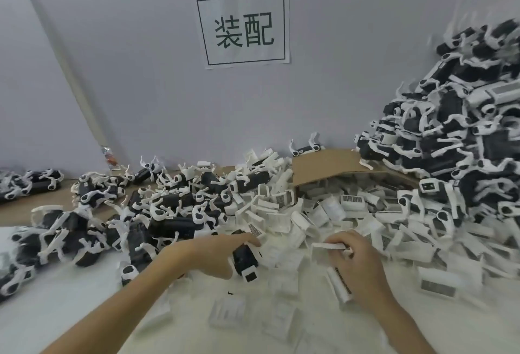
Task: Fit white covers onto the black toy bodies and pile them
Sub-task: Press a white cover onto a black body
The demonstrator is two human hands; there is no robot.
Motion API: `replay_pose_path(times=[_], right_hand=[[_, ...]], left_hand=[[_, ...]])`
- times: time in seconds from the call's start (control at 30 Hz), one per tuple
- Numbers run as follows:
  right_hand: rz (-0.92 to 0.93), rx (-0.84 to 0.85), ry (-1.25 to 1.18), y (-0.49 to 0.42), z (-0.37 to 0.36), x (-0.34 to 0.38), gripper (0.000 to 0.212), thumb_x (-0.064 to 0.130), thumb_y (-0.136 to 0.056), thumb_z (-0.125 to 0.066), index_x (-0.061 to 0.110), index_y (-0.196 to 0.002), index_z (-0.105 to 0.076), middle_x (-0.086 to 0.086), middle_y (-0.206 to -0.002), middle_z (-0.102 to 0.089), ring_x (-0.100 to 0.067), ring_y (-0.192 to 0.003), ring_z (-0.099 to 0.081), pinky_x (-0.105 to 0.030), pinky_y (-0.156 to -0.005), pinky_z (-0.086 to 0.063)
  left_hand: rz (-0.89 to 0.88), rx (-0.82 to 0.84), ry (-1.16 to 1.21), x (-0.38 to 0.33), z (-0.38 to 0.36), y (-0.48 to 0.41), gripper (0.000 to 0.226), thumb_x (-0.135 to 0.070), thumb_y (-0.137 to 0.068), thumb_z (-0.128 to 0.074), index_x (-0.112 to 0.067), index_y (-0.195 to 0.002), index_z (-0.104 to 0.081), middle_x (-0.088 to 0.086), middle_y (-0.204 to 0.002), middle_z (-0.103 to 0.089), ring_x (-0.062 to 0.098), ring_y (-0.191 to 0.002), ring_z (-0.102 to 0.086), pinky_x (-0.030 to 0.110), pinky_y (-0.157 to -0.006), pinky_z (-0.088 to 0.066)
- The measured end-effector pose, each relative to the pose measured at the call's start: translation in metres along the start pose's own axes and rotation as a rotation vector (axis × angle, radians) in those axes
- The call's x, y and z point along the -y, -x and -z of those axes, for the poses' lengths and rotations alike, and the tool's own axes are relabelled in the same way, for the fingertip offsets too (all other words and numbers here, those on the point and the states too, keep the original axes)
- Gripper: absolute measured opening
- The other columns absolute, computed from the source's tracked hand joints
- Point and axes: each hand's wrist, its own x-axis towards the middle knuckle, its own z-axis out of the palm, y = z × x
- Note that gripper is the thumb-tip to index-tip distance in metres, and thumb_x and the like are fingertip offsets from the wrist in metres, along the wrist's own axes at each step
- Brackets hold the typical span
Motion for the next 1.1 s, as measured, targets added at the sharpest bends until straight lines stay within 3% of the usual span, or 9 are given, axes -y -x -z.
replay_pose_path(times=[0.1,0.3,0.4,0.5,0.6,0.67,0.83,0.9,1.1], right_hand=[[-0.046,-0.010,-0.081,0.000,0.004,-0.001,0.025,0.006,-0.092,-0.068,0.029,-0.082,-0.068,0.015,-0.082,-0.069,0.005,-0.083,-0.059,-0.006,-0.068,-0.042],[-0.162,-0.110,-0.222,-0.002,0.007,-0.003,0.014,0.016,-0.100,-0.058,0.024,-0.089,-0.061,0.001,-0.086,-0.068,-0.010,-0.066,-0.068,-0.015,-0.056,-0.050],[-0.182,-0.115,-0.254,-0.002,0.006,0.000,0.011,0.017,-0.102,-0.053,0.021,-0.093,-0.056,-0.008,-0.080,-0.065,-0.019,-0.058,-0.070,-0.034,-0.055,-0.057],[-0.151,-0.113,-0.228,-0.002,0.004,0.004,0.011,0.016,-0.103,-0.050,0.022,-0.095,-0.054,-0.007,-0.080,-0.063,-0.009,-0.061,-0.067,-0.023,-0.055,-0.053],[-0.175,-0.059,-0.272,-0.002,0.001,0.011,0.005,0.023,-0.100,-0.058,0.026,-0.100,-0.053,-0.003,-0.089,-0.064,-0.002,-0.062,-0.061,-0.017,-0.054,-0.047],[-0.200,-0.008,-0.333,0.000,0.001,0.017,0.015,0.041,-0.094,-0.064,0.035,-0.102,-0.053,0.007,-0.092,-0.065,-0.002,-0.069,-0.061,-0.021,-0.061,-0.048],[-0.167,0.014,-0.398,0.002,0.002,0.029,0.023,0.041,-0.086,-0.054,0.031,-0.106,-0.053,0.013,-0.096,-0.063,-0.006,-0.076,-0.062,-0.026,-0.067,-0.047],[-0.124,-0.015,-0.344,0.003,0.002,0.032,0.013,0.029,-0.095,-0.062,0.027,-0.103,-0.053,0.016,-0.093,-0.063,-0.008,-0.071,-0.065,-0.021,-0.063,-0.048],[0.037,-0.123,-0.196,0.005,-0.002,0.033,0.030,-0.002,-0.087,-0.068,0.027,-0.078,-0.063,0.008,-0.067,-0.063,-0.016,-0.060,-0.058,-0.012,-0.052,-0.040]], left_hand=[[-0.044,-0.149,-0.059,-0.002,-0.017,-0.007,0.071,-0.004,-0.084,-0.061,-0.043,-0.136,-0.031,0.002,-0.086,-0.054,0.013,-0.065,-0.046,0.027,-0.054,-0.033],[-0.060,-0.413,0.054,-0.002,-0.030,-0.018,0.061,-0.026,-0.077,-0.080,-0.039,-0.123,-0.041,-0.012,-0.098,-0.062,0.009,-0.082,-0.057,0.021,-0.063,-0.044],[-0.105,-0.620,0.446,-0.014,-0.034,-0.017,0.057,-0.016,-0.074,-0.085,-0.037,-0.111,-0.047,-0.005,-0.097,-0.070,0.014,-0.075,-0.069,0.025,-0.061,-0.054],[-0.148,-0.816,1.093,-0.032,-0.039,-0.016,0.057,-0.004,-0.071,-0.087,-0.024,-0.112,-0.053,0.003,-0.095,-0.075,0.025,-0.075,-0.074,0.028,-0.063,-0.055],[-0.243,-0.664,1.971,-0.049,-0.045,-0.017,0.028,-0.010,-0.073,-0.077,-0.009,-0.098,-0.065,0.005,-0.079,-0.071,0.021,-0.065,-0.068,0.028,-0.060,-0.057],[-0.289,-0.519,2.310,-0.058,-0.052,-0.018,0.021,-0.018,-0.069,-0.079,-0.006,-0.081,-0.066,0.008,-0.078,-0.067,0.016,-0.056,-0.058,0.025,-0.051,-0.052],[-0.236,-0.462,2.521,-0.067,-0.057,-0.015,0.037,-0.013,-0.059,-0.085,-0.009,-0.082,-0.057,0.011,-0.079,-0.064,0.017,-0.053,-0.053,0.024,-0.047,-0.045],[-0.213,-0.450,2.558,-0.065,-0.059,-0.013,0.035,-0.012,-0.060,-0.084,-0.008,-0.084,-0.059,0.010,-0.079,-0.065,0.017,-0.053,-0.054,0.024,-0.047,-0.045],[-0.265,-0.345,2.578,-0.062,-0.064,-0.014,0.035,-0.014,-0.068,-0.084,-0.006,-0.097,-0.067,0.005,-0.089,-0.065,0.012,-0.058,-0.055,0.021,-0.049,-0.046]])
